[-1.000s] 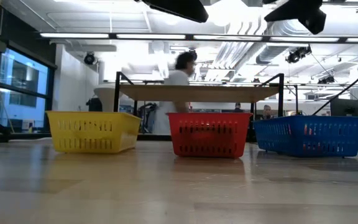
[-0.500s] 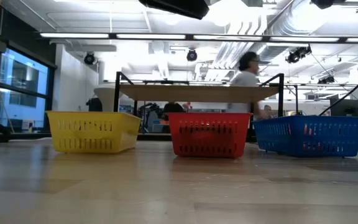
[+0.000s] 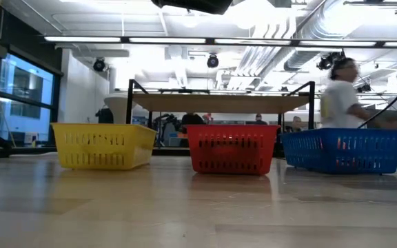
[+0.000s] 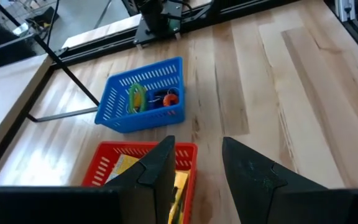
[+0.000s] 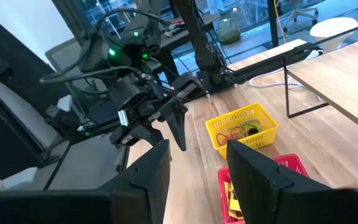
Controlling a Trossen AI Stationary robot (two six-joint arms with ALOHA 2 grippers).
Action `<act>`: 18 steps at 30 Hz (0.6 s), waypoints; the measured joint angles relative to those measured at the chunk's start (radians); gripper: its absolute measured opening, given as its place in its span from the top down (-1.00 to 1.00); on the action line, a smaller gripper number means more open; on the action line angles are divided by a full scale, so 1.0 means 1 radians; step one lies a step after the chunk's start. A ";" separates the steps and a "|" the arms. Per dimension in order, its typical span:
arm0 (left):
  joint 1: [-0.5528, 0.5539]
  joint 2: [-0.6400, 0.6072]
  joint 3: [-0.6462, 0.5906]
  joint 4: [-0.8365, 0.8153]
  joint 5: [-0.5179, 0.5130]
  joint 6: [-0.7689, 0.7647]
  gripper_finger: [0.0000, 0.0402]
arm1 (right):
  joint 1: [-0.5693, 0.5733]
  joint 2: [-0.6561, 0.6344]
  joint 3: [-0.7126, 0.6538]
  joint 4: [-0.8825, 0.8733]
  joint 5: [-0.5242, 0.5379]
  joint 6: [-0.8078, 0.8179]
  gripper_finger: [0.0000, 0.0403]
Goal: Pick & Place Office Desk Supplies
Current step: Put the yellow bin with the rubber bands on the shelf
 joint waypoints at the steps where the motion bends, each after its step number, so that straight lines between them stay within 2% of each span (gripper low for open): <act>1: 0.000 0.000 0.000 0.000 0.002 -0.004 0.37 | 0.002 -0.004 0.000 0.000 0.000 0.000 0.27; 18: 0.000 0.000 0.000 0.000 0.005 -0.005 0.37 | 0.001 -0.014 0.000 0.000 0.000 -0.023 0.27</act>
